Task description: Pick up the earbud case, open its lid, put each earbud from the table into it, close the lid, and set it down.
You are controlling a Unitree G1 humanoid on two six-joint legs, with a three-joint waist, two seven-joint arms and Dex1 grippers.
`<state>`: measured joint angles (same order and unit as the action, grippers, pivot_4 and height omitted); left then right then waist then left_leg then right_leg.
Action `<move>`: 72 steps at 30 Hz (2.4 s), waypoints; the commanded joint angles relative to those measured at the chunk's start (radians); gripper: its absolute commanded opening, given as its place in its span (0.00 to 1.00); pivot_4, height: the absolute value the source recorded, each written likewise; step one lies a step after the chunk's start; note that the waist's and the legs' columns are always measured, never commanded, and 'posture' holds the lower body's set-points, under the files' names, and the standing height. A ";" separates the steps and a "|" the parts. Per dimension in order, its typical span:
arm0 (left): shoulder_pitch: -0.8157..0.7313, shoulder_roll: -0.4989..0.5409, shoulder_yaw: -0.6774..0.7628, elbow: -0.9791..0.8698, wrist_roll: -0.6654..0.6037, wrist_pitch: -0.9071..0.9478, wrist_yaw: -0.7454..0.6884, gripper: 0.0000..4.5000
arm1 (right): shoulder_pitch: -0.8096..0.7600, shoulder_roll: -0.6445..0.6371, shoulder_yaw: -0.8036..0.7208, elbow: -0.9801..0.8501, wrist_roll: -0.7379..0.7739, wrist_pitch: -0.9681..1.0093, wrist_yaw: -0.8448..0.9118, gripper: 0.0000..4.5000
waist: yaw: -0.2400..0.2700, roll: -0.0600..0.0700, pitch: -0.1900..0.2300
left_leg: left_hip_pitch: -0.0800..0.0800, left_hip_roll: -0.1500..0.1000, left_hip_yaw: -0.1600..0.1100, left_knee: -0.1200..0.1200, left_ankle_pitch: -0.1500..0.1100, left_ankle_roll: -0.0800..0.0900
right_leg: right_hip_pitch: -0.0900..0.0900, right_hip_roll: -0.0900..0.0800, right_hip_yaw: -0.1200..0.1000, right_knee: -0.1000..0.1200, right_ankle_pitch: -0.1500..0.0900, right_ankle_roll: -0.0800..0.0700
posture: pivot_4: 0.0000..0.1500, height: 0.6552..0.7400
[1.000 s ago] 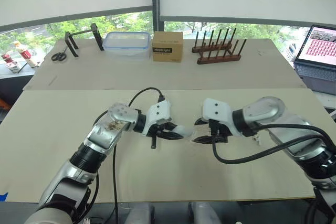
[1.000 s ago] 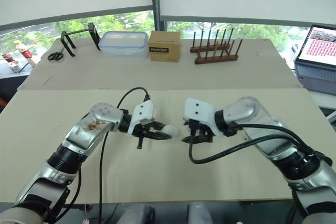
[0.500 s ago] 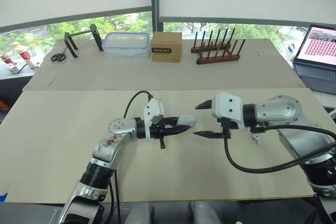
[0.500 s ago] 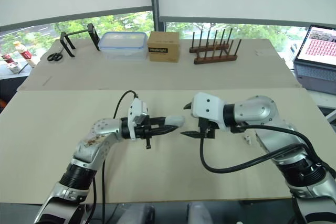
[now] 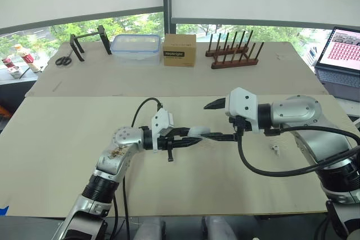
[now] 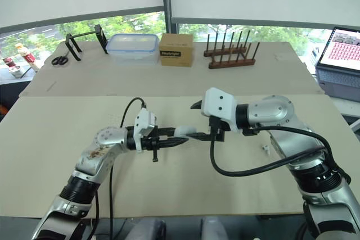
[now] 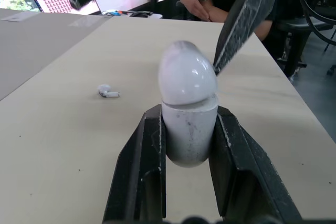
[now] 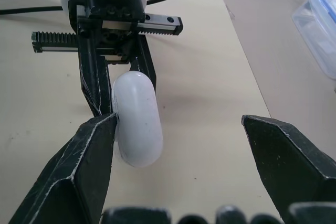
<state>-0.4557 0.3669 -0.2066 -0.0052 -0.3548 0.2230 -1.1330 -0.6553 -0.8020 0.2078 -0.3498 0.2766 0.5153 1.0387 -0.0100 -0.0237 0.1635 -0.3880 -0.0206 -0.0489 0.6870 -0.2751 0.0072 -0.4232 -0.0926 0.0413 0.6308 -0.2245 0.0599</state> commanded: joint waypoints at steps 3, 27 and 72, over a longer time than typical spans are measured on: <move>0.005 0.000 -0.006 -0.018 -0.011 -0.021 -0.016 0.13 | -0.032 -0.009 -0.059 -0.017 0.036 0.039 0.010 0.93 | -0.001 0.000 0.000 | 0.000 0.000 0.000 0.000 0.000 0.000 | 0.000 0.000 0.000 0.000 0.000 0.000 | 1.00 1.00; 0.103 -0.012 0.136 -0.031 -0.031 -0.057 0.145 0.13 | 1.050 0.193 -0.680 -0.286 -0.103 -0.243 -0.364 0.93 | 0.021 0.001 -0.001 | 0.004 0.000 0.001 0.001 0.000 0.000 | 0.005 0.000 0.002 0.001 0.000 0.001 | 1.00 1.00; 0.110 0.021 0.098 -0.085 -0.039 0.008 0.158 0.13 | 0.273 0.558 -0.290 0.461 -0.199 -0.025 -0.822 1.00 | -0.010 0.003 -0.002 | 0.019 0.000 0.000 -0.008 0.000 0.000 | 0.017 0.001 0.001 -0.003 -0.001 0.000 | 1.00 1.00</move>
<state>-0.3441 0.3896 -0.1087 -0.0747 -0.3919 0.2581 -0.9686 -0.3788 -0.2531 -0.0796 0.0971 0.0628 0.4687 0.2282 -0.0202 -0.0211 0.1620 -0.3690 -0.0203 -0.0488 0.6792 -0.2754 0.0074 -0.4064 -0.0918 0.0427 0.6276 -0.2259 0.0602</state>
